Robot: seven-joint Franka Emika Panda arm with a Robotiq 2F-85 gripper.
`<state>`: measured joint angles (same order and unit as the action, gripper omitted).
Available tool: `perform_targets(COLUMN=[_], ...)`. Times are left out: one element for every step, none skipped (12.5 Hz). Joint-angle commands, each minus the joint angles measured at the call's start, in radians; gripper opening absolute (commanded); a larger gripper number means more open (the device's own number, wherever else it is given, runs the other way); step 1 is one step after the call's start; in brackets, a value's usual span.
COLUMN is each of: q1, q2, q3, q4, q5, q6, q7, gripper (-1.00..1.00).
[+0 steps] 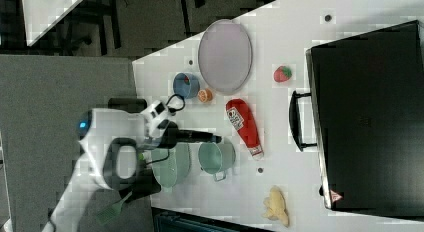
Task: Pick Ketchup from the table and place it in strainer.
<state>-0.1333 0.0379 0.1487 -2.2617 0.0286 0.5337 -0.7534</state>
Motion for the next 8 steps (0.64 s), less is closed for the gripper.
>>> perform_targets(q1=[0.006,0.006,0.007,0.008,0.008,0.008,0.008,0.008], q2=[-0.031,-0.011,0.011,0.036,0.062,0.091,0.121,0.150], q3=[0.002,0.002,0.003,0.004,0.002,0.002,0.001,0.001], q4=[-0.040,-0.065,-0.089,-0.109,-0.123,-0.131,-0.134,-0.136], q5=[0.001,0.001,-0.001,-0.002,-0.013,-0.030,-0.038,-0.038], q6=[0.137,0.188,0.240,0.290,0.334,0.377,0.416,0.448], q7=[-0.256,-0.275,-0.276,-0.276,-0.276,-0.275,-0.275,-0.274], gripper=[1.00,1.00,1.00,1.00,1.00,1.00,1.00,1.00])
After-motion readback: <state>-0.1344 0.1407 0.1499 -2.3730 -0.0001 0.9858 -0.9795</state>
